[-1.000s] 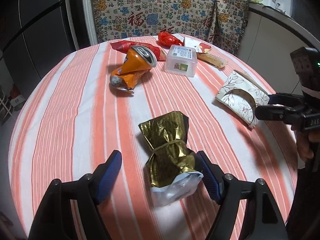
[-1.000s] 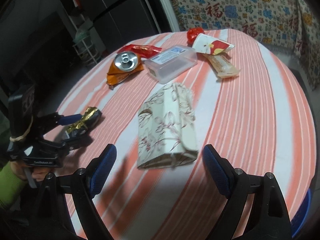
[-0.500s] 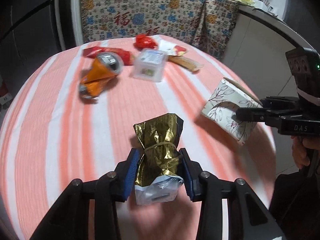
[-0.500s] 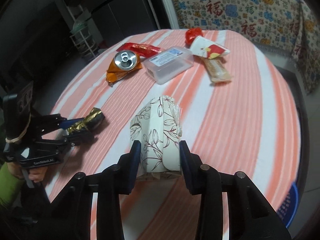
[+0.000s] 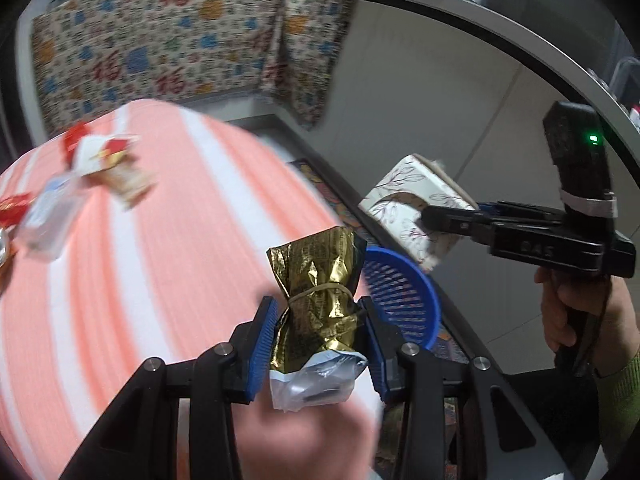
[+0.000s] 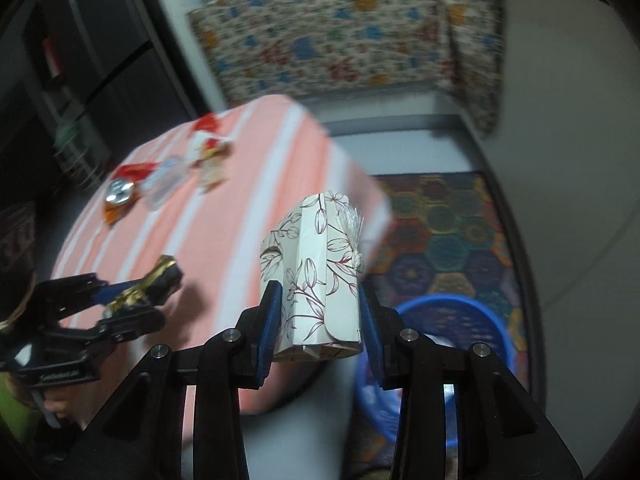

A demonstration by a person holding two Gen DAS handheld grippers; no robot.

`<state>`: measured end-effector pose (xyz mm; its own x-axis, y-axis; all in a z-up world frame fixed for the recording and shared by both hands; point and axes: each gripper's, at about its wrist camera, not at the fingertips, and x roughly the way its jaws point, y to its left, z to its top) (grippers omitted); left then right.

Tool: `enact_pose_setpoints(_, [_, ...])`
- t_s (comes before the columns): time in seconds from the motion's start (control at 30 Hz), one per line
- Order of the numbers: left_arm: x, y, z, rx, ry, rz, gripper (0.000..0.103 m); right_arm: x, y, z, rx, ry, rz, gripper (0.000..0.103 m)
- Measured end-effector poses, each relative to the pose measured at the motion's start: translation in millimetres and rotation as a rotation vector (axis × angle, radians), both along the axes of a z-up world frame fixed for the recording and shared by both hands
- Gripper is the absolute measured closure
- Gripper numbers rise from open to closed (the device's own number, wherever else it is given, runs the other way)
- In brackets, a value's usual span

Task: Collect trash
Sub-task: 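Carry foil wrapper and paper box to the blue basket and open both tools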

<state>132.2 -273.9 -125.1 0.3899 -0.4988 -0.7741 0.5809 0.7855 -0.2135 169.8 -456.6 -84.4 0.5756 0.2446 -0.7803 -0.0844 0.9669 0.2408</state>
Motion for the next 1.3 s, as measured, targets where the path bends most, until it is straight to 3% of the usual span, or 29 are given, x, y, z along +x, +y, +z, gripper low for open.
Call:
enact_pose_setpoints(0.17, [3.6, -76.7, -15.1, 0.019, 0.035, -0.079, 0.061, 2.8, -62.7, -21.8, -0.063, 0.075, -0.131, 0.064])
enact_pose_setpoints(0.27, [9.2, -113.0, -33.4, 0.037, 0.068, -0.1, 0.061, 0.8, -92.3, -38.6, -0.048, 0.115, -0.197, 0.064])
enact_pose_setpoints(0.5, [29.7, -159.3, -80.6, 0.069, 0.136, -0.099, 0.061, 0.4, -122.3, -67.0, -0.041, 0.188, -0.234, 0.064])
enact_pose_setpoints(0.77, [39.3, -175.9, -113.5, 0.102, 0.141, -0.102, 0.058, -9.0, -135.7, -79.8, -0.033, 0.218, -0.258, 0.062])
enact_pose_setpoints(0.87, [40.7, -182.3, -125.6, 0.123, 0.148, -0.107, 0.047, -12.2, -141.0, -83.5, 0.002, 0.211, -0.267, 0.052])
enact_pose_setpoints(0.97, [41.8, -183.0, -129.5, 0.141, 0.143, -0.109, 0.046, -15.5, -140.9, -79.6, 0.003, 0.201, -0.278, 0.043])
enact_pose_setpoints(1.13, [32.7, -168.7, -115.5, 0.108, 0.113, -0.098, 0.046, -14.5, -140.2, -66.1, -0.016, 0.151, -0.295, 0.033])
enact_pose_setpoints(1.3, [15.7, -152.4, -82.9, 0.081, 0.038, -0.088, 0.046, -12.9, -129.3, -48.5, -0.056, 0.077, -0.291, 0.022])
